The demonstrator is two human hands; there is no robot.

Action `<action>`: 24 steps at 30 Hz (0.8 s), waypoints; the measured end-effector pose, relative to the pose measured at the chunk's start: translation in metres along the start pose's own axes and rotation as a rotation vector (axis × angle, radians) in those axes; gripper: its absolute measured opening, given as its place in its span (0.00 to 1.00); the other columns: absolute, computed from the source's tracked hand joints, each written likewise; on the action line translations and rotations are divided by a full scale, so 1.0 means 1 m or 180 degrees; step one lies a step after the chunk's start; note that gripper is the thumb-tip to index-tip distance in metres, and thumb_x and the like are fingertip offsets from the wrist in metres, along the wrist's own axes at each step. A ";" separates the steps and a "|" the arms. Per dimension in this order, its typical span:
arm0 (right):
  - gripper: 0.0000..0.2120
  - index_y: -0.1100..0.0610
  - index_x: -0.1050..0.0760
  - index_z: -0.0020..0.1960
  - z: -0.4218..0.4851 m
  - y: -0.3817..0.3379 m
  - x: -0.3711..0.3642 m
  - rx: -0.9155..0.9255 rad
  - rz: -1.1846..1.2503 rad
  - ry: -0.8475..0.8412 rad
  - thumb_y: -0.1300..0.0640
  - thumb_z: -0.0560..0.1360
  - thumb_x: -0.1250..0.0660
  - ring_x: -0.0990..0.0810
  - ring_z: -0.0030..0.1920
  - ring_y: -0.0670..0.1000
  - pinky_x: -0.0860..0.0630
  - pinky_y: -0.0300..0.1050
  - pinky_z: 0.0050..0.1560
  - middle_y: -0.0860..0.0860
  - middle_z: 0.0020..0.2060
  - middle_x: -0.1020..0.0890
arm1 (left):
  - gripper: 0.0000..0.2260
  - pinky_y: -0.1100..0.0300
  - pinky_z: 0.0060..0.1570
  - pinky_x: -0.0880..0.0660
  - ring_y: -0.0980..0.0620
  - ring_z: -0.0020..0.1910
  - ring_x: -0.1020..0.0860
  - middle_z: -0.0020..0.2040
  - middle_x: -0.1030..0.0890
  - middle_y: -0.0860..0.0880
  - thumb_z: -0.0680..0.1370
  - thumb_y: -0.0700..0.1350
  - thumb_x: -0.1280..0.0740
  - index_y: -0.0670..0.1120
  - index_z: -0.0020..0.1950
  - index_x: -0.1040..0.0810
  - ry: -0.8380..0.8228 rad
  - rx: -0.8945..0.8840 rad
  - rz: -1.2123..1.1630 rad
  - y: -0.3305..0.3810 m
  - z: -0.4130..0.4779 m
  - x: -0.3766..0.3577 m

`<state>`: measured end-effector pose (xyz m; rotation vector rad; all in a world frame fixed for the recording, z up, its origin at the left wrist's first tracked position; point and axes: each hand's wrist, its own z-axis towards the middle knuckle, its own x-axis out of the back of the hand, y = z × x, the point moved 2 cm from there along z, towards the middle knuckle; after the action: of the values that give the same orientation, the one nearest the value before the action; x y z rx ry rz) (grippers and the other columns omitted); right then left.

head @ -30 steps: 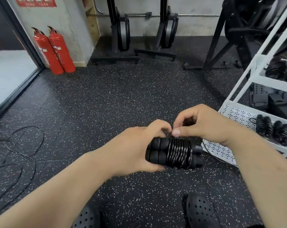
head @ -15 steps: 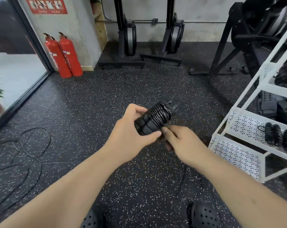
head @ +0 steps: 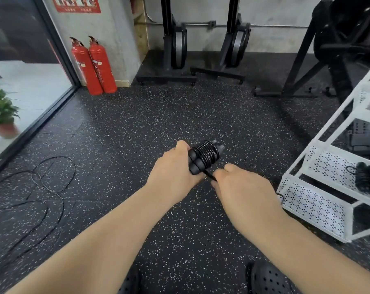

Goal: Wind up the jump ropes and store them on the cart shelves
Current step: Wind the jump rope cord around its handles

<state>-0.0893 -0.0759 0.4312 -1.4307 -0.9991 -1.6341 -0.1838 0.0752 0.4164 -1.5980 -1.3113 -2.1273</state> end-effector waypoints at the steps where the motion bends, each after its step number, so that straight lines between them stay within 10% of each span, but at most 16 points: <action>1: 0.18 0.49 0.26 0.40 0.002 0.001 0.000 0.0012 -0.0042 0.0038 0.55 0.64 0.15 0.42 0.26 0.49 0.56 0.41 0.26 0.44 0.33 0.35 | 0.27 0.48 0.53 0.20 0.47 0.51 0.19 0.54 0.19 0.52 0.72 0.58 0.19 0.52 0.61 0.31 -0.0017 -0.0035 0.0132 0.001 0.000 0.000; 8: 0.11 0.44 0.22 0.55 0.011 0.010 0.030 0.0278 0.0198 0.0162 0.39 0.84 0.37 0.24 0.42 0.50 0.28 0.47 0.38 0.45 0.45 0.26 | 0.24 0.51 0.49 0.21 0.49 0.49 0.21 0.50 0.21 0.54 0.70 0.68 0.23 0.55 0.54 0.26 -0.0555 -0.0484 0.0829 0.008 -0.004 -0.003; 20: 0.22 0.39 0.18 0.45 0.027 0.056 0.021 0.0634 0.1220 -0.0384 0.23 0.68 0.35 0.21 0.42 0.40 0.21 0.50 0.48 0.38 0.37 0.18 | 0.22 0.54 0.52 0.26 0.55 0.48 0.26 0.45 0.28 0.61 0.71 0.65 0.21 0.56 0.52 0.28 -0.1341 -0.1669 0.0724 0.023 -0.025 -0.007; 24: 0.21 0.42 0.18 0.40 0.026 0.070 0.020 0.0478 0.1713 -0.0259 0.24 0.64 0.27 0.20 0.37 0.41 0.22 0.47 0.43 0.37 0.33 0.18 | 0.40 0.63 0.52 0.28 0.62 0.51 0.25 0.55 0.21 0.63 0.69 0.62 0.18 0.59 0.74 0.36 -0.1464 -0.1397 0.0090 0.023 -0.027 -0.003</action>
<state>-0.0177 -0.0835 0.4593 -1.5084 -0.6812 -1.0955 -0.1873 0.0409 0.4250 -2.3760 -0.9433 -2.2214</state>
